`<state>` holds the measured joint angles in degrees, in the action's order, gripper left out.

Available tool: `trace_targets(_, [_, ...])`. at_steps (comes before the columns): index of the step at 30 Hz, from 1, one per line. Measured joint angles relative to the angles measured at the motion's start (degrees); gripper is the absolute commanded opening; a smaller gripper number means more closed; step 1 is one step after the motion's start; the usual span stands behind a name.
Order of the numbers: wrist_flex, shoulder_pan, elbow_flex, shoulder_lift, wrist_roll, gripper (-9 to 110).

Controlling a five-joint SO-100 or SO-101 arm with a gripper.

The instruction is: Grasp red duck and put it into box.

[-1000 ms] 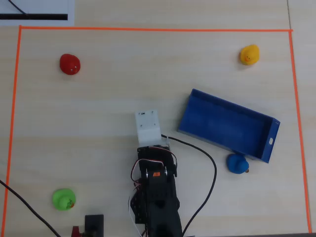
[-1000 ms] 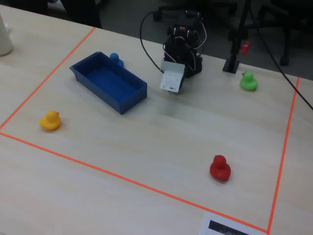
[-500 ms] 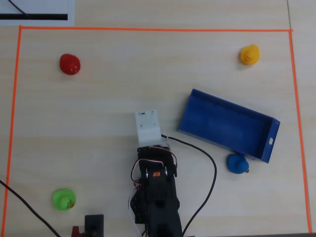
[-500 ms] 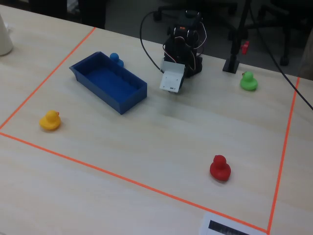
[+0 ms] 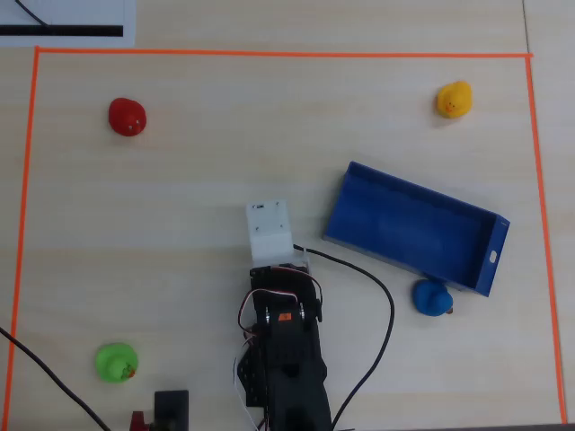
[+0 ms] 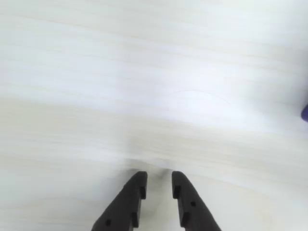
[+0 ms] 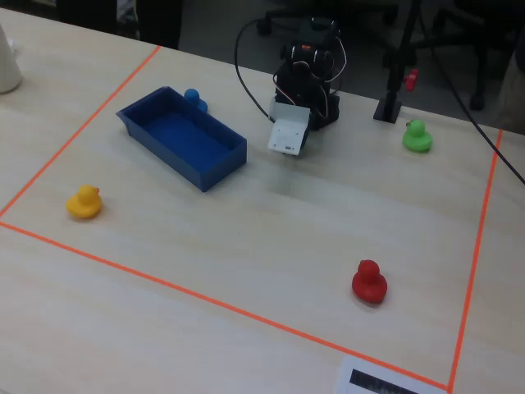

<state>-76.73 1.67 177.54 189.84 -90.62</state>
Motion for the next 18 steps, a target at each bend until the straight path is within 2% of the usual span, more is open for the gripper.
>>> trace_targets(6, [0.0,0.0,0.0,0.0,0.0,0])
trace_targets(14, [0.0,0.0,0.0,0.0,-0.2,0])
trace_targets(18, [4.4,1.2,1.2,-0.6,-5.4,0])
